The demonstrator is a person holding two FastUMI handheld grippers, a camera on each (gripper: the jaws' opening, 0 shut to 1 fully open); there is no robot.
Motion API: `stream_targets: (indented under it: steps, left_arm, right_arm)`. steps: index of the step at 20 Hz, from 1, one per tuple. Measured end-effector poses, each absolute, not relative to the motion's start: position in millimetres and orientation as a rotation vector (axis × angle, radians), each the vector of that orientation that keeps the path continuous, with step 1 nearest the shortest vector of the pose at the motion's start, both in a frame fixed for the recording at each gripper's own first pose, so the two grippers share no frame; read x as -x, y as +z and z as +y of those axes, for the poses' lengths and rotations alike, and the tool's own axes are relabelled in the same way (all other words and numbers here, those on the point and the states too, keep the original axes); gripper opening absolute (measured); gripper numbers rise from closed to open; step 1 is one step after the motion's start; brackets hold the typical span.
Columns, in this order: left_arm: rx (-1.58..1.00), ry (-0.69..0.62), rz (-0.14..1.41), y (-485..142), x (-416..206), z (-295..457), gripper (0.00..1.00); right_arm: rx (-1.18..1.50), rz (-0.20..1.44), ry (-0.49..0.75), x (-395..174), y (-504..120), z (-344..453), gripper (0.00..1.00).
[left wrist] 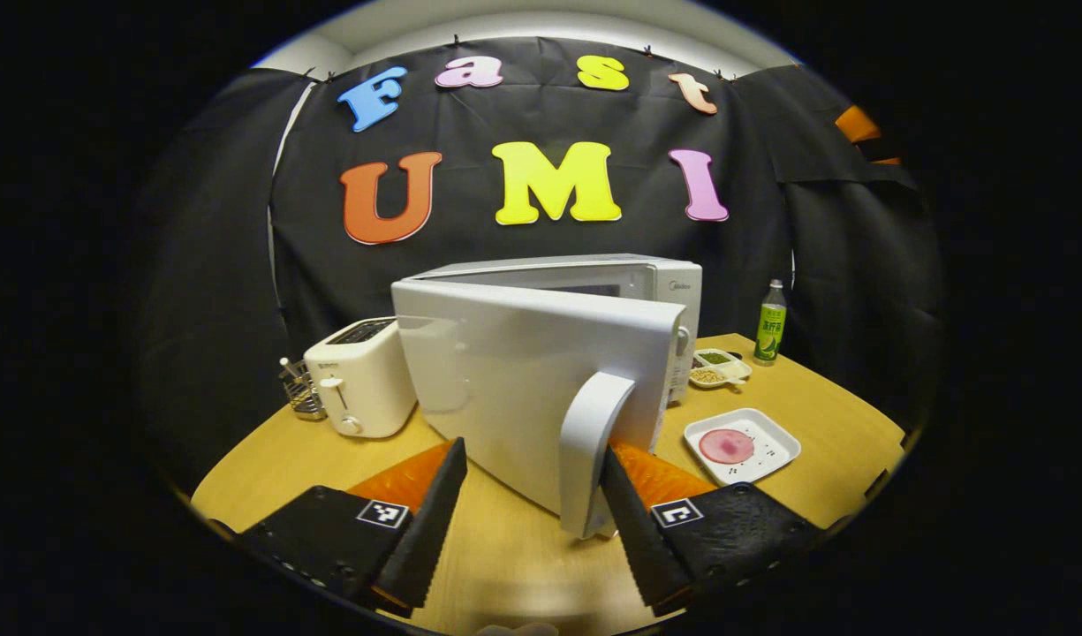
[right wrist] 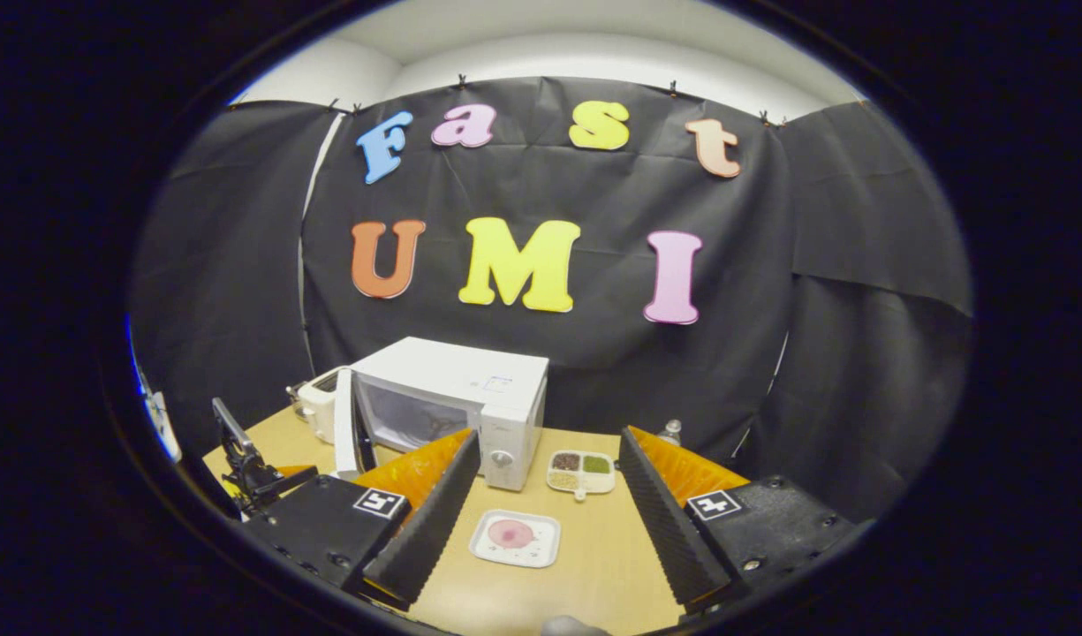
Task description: Open the microwave oven with the left hand, put the food in, and close the microwave oven.
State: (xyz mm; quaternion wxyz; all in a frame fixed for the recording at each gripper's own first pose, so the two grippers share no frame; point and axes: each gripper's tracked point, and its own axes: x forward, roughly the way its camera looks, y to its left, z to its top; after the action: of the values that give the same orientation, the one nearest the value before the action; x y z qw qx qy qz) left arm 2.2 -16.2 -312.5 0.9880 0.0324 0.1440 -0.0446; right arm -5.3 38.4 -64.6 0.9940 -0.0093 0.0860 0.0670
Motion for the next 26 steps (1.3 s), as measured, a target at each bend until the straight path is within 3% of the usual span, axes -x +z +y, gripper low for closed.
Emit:
stream_targets:
  steps: [1, 2, 14, 15, 16, 17, 20, 25, 26]
  left_arm:
    - [-0.061, -0.078, 0.294, -312, 2, -7, 0.95]
    - [-0.063, -0.064, 0.297, -312, 6, 4, 0.97]
    - [-0.096, 0.183, 0.344, -303, 72, 156, 0.96]
    - [-0.109, 0.204, 0.33, -296, 78, 167, 0.96]
    - [-0.115, 0.221, 0.325, -292, 83, 175, 0.96]
    - [-0.115, 0.237, 0.329, -292, 88, 183, 0.96]
    - [-0.111, 0.272, 0.338, -289, 105, 192, 0.96]
    - [-0.109, 0.263, 0.321, -275, 113, 168, 0.96]
    - [-0.104, 0.255, 0.321, -274, 111, 161, 0.96]
  right_arm:
    - [0.02, 0.168, 0.149, 6, -65, 48, 0.97]
    - [0.025, 0.164, 0.162, 7, -64, 57, 1.0]
    - [-0.025, 0.198, 0.279, -1, -96, 116, 1.0]
    - [-0.031, 0.201, 0.283, -5, -101, 117, 0.96]
    - [-0.034, 0.214, 0.281, -8, -106, 116, 1.0]
    - [-0.033, 0.23, 0.282, -13, -111, 116, 0.96]
    - [-0.041, 0.272, 0.291, -28, -131, 112, 1.0]
    - [-0.069, 0.396, 0.265, -58, -187, 92, 0.91]
    - [-0.07, 0.415, 0.257, -62, -198, 86, 0.96]
